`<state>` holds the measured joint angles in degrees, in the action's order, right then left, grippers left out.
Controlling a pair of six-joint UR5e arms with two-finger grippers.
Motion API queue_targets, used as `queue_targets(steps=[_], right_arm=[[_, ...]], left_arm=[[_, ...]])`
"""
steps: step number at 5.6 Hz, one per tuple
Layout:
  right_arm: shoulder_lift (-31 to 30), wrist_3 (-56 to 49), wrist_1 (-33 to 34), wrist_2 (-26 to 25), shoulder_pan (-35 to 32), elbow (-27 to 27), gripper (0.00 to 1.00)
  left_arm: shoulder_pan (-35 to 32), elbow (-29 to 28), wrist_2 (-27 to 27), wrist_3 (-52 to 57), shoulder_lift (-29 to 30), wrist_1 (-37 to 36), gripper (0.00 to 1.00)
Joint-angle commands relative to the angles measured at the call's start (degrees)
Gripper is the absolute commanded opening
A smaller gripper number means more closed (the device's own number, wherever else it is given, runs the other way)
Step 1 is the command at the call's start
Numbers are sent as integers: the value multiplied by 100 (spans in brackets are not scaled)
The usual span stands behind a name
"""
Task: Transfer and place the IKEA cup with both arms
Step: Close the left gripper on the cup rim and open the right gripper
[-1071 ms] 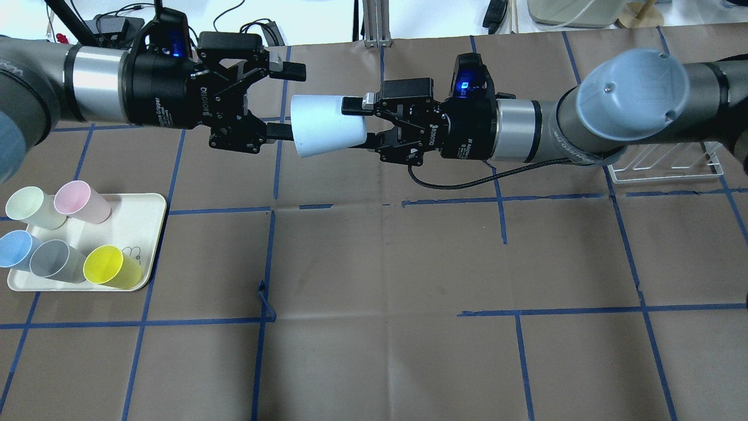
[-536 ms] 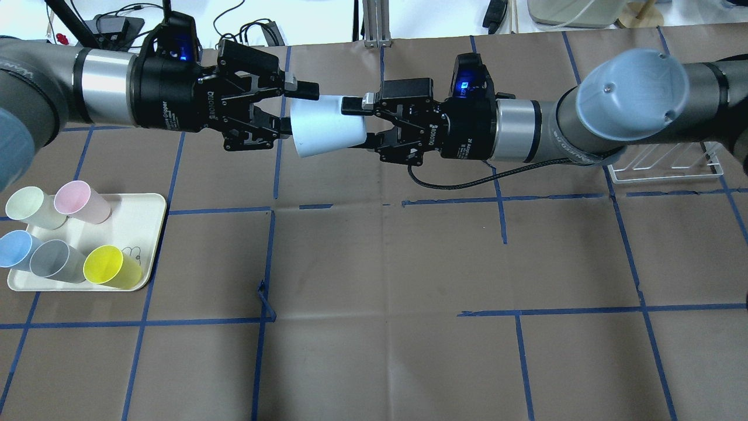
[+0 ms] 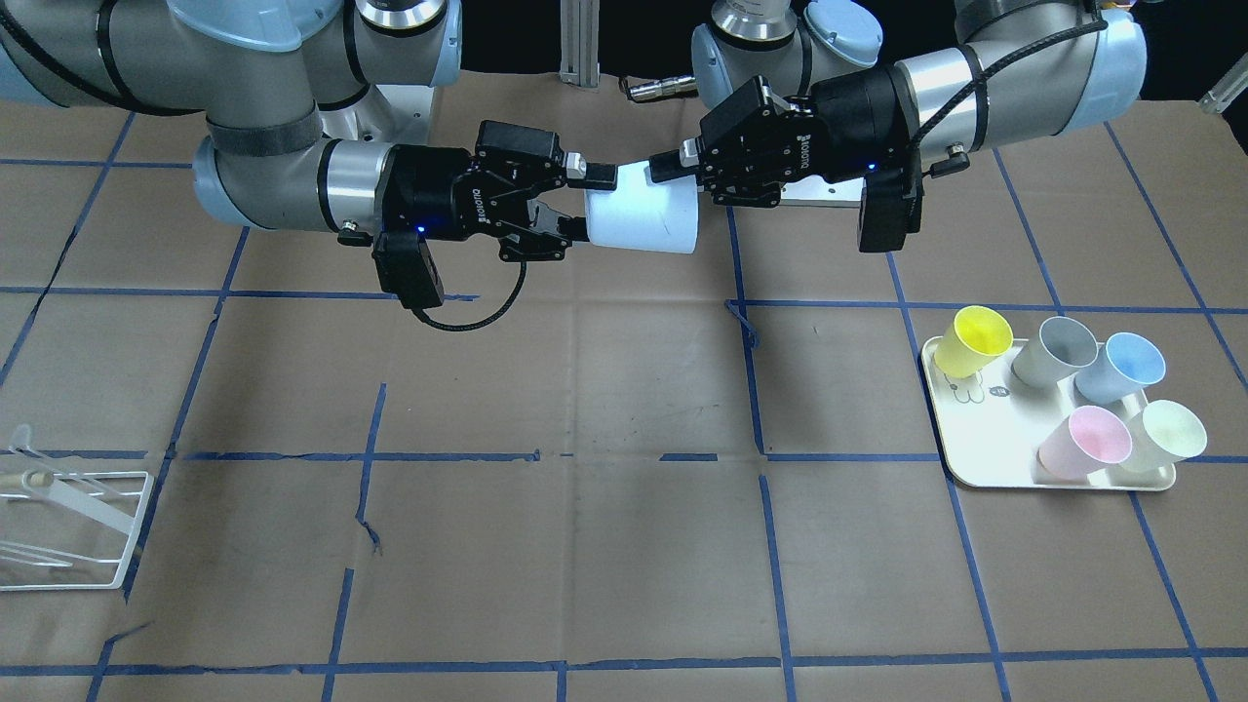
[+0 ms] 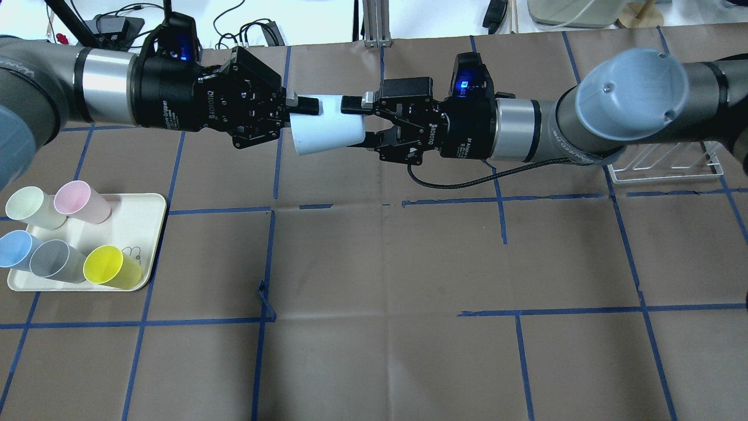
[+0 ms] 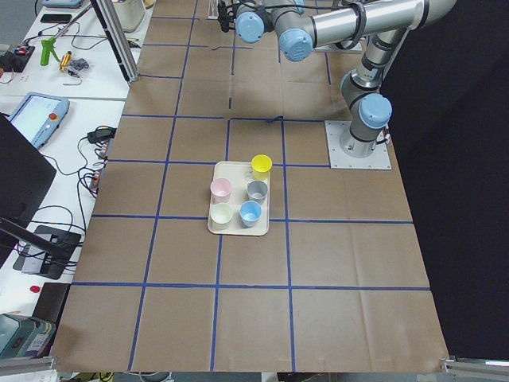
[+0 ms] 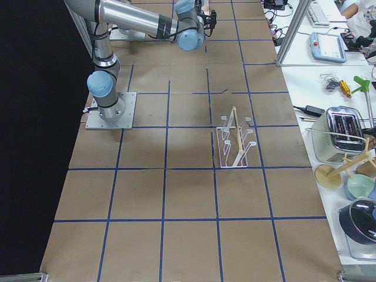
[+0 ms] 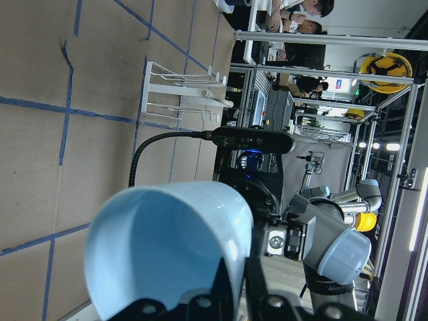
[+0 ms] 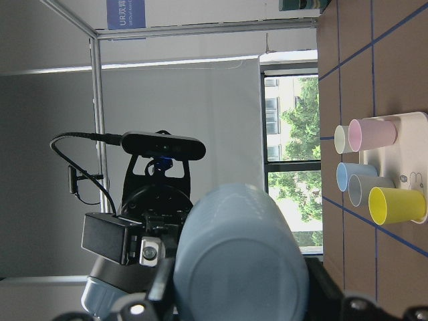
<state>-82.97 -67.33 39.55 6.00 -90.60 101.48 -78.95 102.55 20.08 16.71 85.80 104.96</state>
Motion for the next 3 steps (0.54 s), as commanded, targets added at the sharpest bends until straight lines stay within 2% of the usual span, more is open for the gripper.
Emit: queue_targets(steps=[1,3], right_arm=[[9,26,-9,-11,42,-14,100],[17,105,44,-46,277,-40,100]], left_arm=[[2,-42,-4,-10,-10,-2,0],[2,-59,-13,-97,-54,-2,0]])
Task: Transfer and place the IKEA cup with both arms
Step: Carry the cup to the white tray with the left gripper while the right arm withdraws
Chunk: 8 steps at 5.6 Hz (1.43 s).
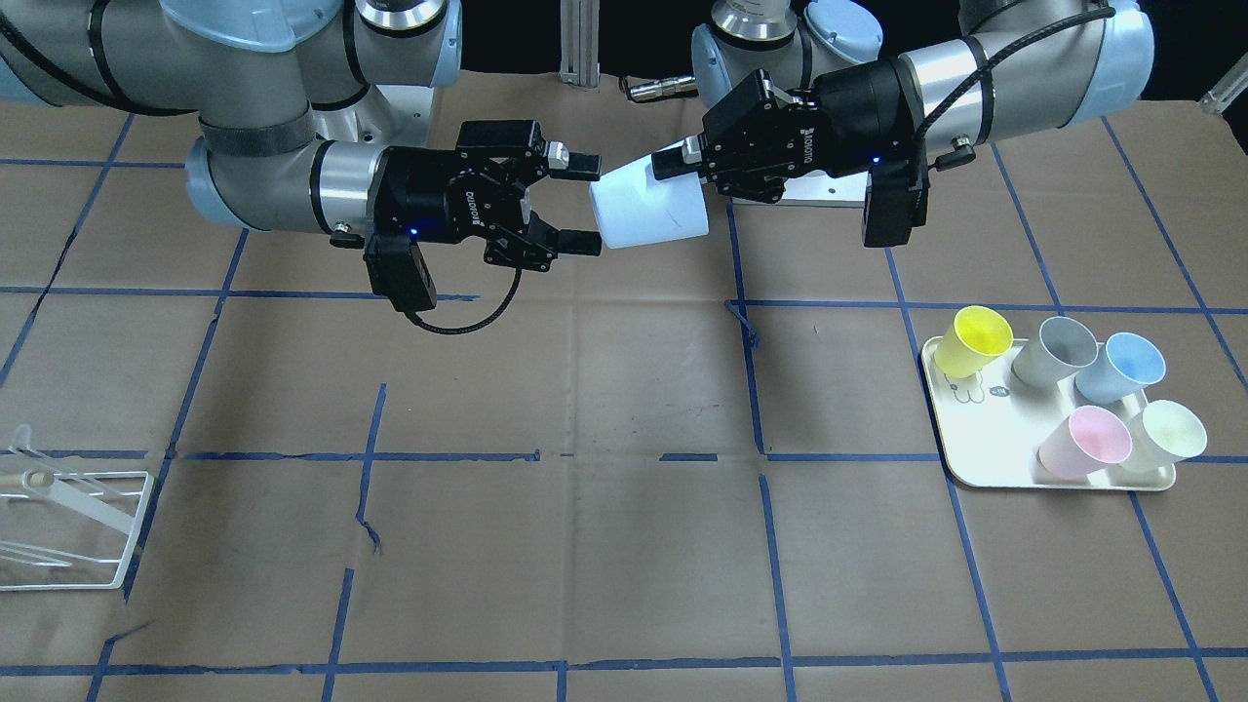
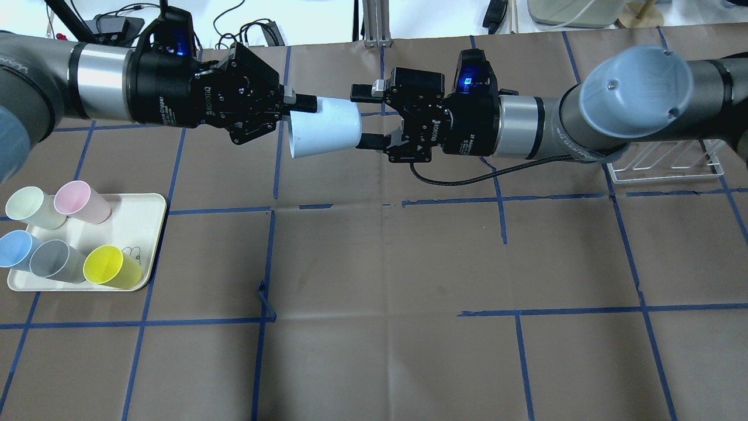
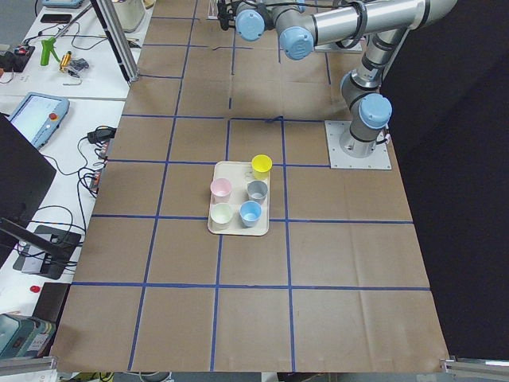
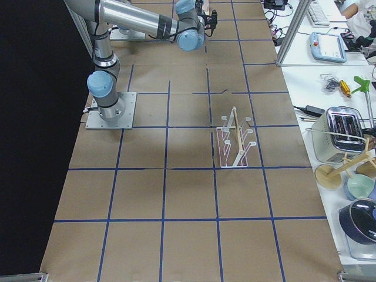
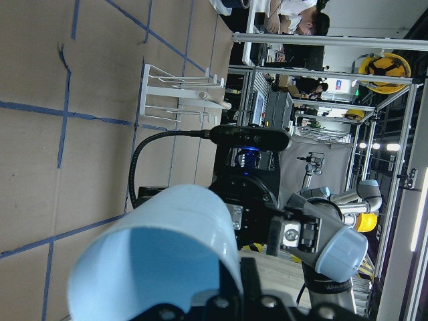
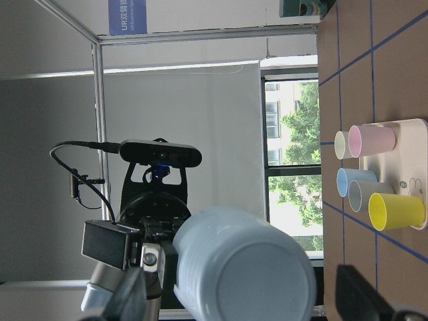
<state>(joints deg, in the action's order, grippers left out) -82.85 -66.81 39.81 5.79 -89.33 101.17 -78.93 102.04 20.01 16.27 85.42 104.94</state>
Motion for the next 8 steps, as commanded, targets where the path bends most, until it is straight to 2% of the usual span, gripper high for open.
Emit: queue_targets(steps=[1,2,3,4,5,6,8], right_arm=[[6,80,105,-556,683,-79,100],[6,150,324,-1675,1063,-254,100],[-11,594,770,-2574,1084,-526,100],[-46,1573,1662,-3897,1075,-746,100],[-168,3053,2863,-4954,1023,-835,100],[-396,3643,3336,-5739,822,-862,100],[-652,5406,4714,-7907,139,-993,100]], left_arm=[[0,-35,3,-63,-25,0,0],[0,-62,29,-176,-86,-9,0],[0,-175,917,-325,0,-17,0],[0,-202,2126,-318,62,-252,0],[17,-194,3757,-283,98,-690,0],[96,-55,5235,-204,141,-1295,0],[227,-1,7122,836,648,-2402,0]])
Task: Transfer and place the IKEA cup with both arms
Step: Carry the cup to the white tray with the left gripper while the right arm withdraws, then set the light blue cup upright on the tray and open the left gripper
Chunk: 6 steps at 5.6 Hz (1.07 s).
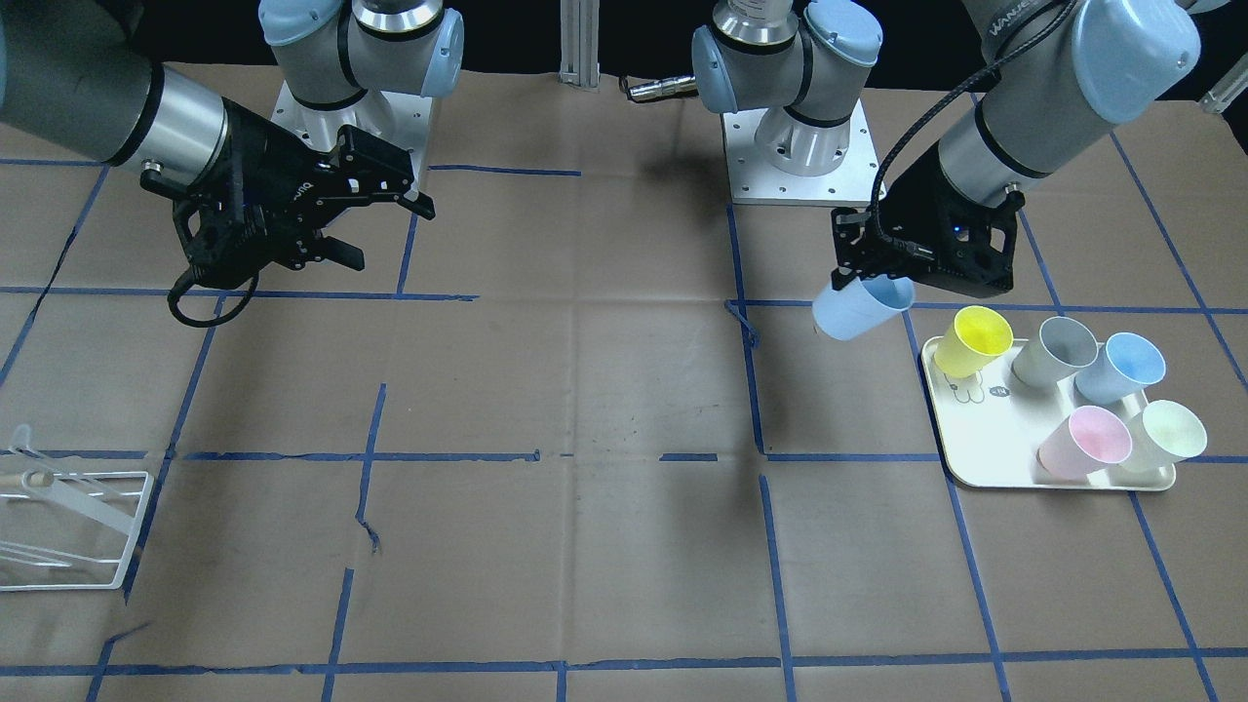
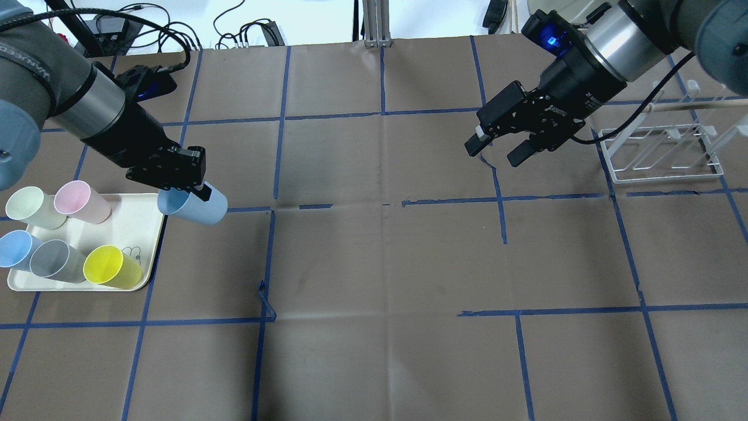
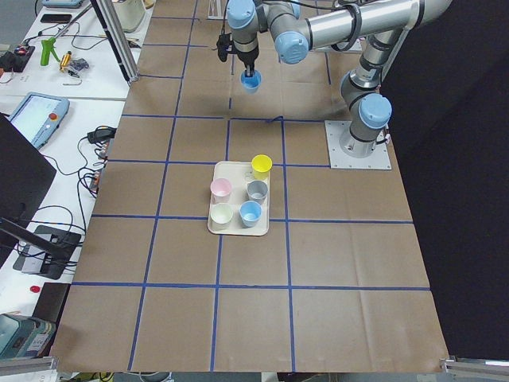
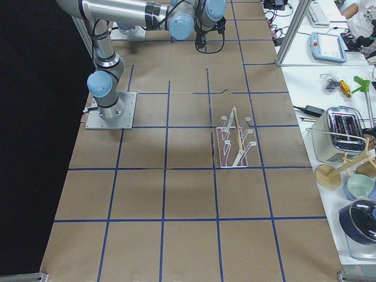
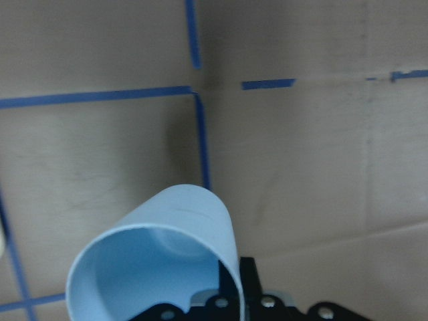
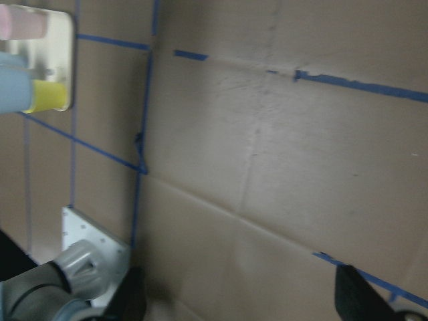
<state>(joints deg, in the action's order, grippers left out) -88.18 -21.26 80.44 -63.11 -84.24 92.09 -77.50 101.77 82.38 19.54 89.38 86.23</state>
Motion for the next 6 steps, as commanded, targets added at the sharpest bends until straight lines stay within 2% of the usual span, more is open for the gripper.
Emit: queue_targets(steps=[1,2,3,5,6], right_arm=[[-112,1513,1293,-2089,-731,-120,100],[-60,1824,1569,-2265,-778,-121,100],[-68,1775,1554,-2258,-709,-51,100],[-94,1967,1728,-2293,-717,-41,100],[-112,2046,1791,-2720,-734,-85,100]], left_arm=[[382,105,1355,916,543,-711,0],[768,167,1377,1347,815,-1322,0],[1015,167,1603,1882,1227,-1981,0],[1062,185,1623,2028,1704,-2451,0],[1070,263,1571,2002,1845,-2453,0]])
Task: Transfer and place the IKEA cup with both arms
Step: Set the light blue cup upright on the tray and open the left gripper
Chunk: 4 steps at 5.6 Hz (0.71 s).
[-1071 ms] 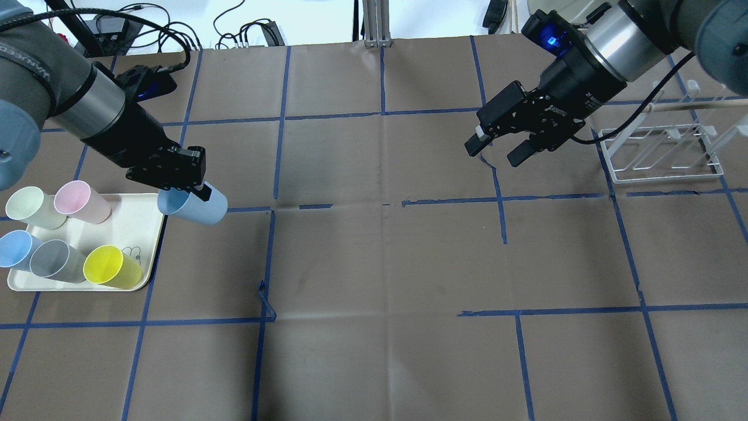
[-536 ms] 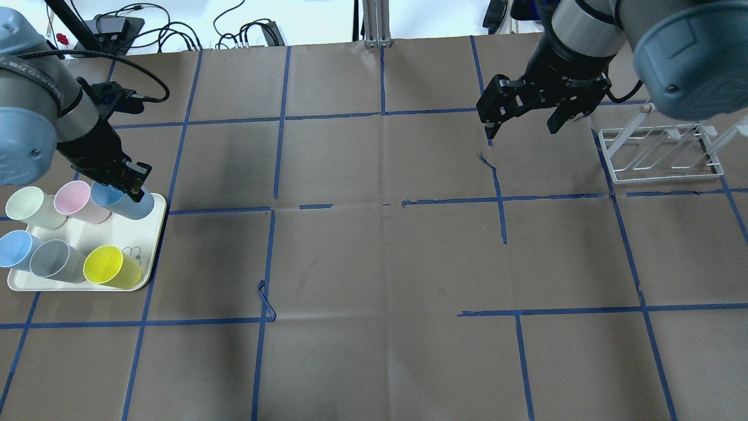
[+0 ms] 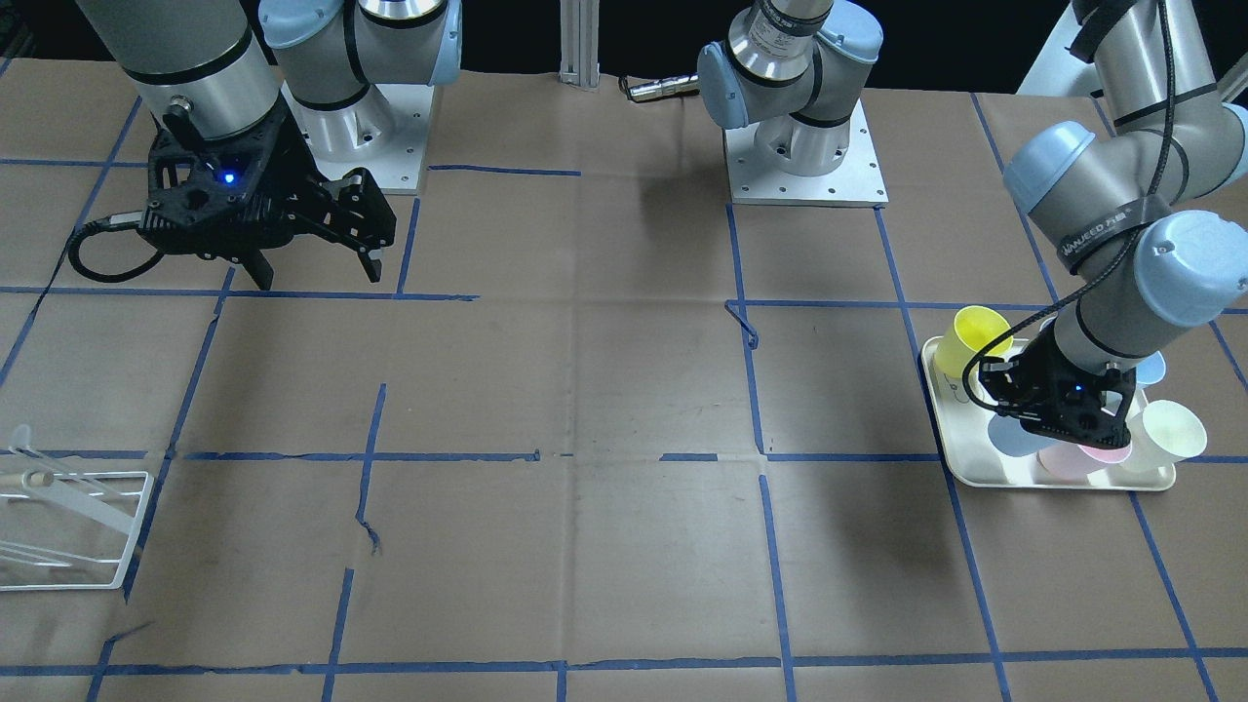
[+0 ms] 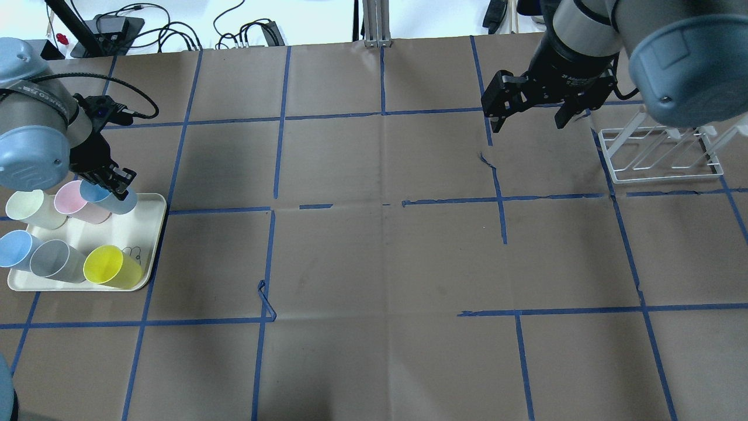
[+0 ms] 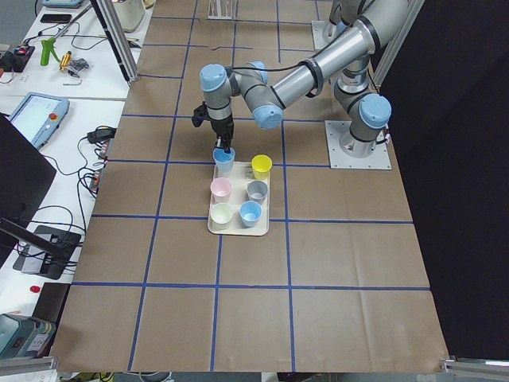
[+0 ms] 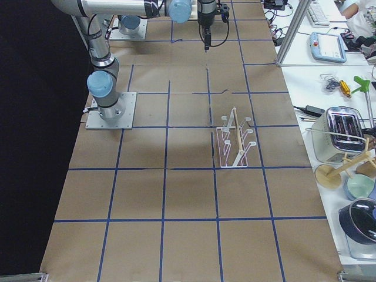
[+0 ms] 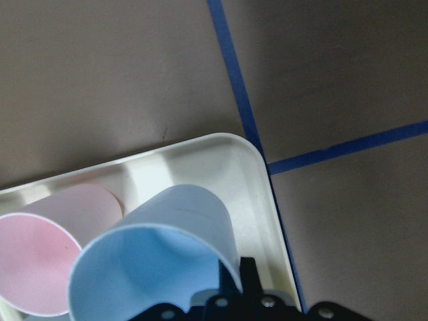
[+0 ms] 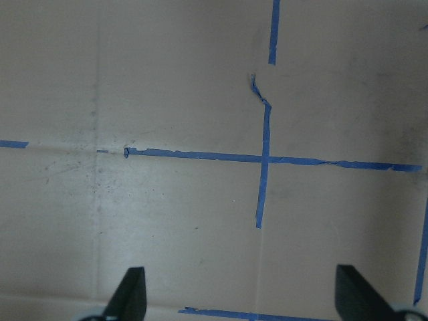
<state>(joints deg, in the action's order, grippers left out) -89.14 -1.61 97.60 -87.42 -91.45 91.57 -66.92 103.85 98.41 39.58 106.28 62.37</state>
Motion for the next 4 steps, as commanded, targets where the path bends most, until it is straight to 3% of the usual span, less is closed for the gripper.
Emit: queue_targets(steps=[1,3,4], right_arm=[[-16,117,58,-485,-31,-43,100],[-16,169,58,-417,-31,-43,100],[-7,239,32,-112,-14,-43,100]], left_arm=[[21,143,-7,5,252,-110,0],[21,153,55,23,306,-14,3],[21,144,55,14,306,-5,97]])
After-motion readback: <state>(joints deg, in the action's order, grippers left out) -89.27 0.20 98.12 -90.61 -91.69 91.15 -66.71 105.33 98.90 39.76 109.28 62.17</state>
